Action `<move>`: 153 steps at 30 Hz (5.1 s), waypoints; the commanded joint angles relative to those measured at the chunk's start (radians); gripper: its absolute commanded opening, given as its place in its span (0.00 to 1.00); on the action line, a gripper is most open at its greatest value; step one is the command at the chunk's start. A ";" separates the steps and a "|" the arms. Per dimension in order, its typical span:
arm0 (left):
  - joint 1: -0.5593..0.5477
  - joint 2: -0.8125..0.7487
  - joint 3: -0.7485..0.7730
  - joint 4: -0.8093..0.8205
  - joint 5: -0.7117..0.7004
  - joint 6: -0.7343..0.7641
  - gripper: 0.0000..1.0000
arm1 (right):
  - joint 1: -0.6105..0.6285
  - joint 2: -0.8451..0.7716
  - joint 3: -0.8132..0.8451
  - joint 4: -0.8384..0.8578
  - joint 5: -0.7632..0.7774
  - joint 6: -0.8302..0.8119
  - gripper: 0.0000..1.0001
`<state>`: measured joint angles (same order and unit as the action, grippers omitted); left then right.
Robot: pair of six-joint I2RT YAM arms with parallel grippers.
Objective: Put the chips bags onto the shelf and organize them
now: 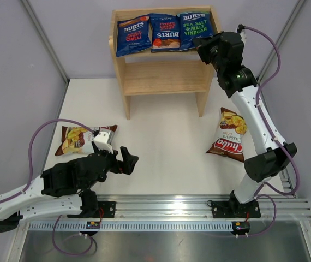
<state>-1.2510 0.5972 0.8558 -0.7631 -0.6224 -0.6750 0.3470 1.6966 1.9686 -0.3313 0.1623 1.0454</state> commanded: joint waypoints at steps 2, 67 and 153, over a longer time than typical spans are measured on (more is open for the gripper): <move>0.001 -0.016 -0.003 0.030 0.012 -0.003 0.99 | 0.007 0.057 0.075 -0.028 -0.010 0.048 0.00; 0.002 -0.027 0.026 -0.067 -0.054 -0.070 0.99 | -0.017 -0.241 -0.089 -0.103 0.025 -0.142 0.99; 1.941 0.691 -0.551 1.303 0.805 -0.457 0.96 | -0.017 -0.943 -1.177 0.238 -0.942 -0.360 0.98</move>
<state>0.6830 1.2430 0.2646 0.4099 0.1722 -1.1240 0.3325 0.7471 0.7498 -0.1490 -0.7544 0.6712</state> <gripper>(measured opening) 0.973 0.983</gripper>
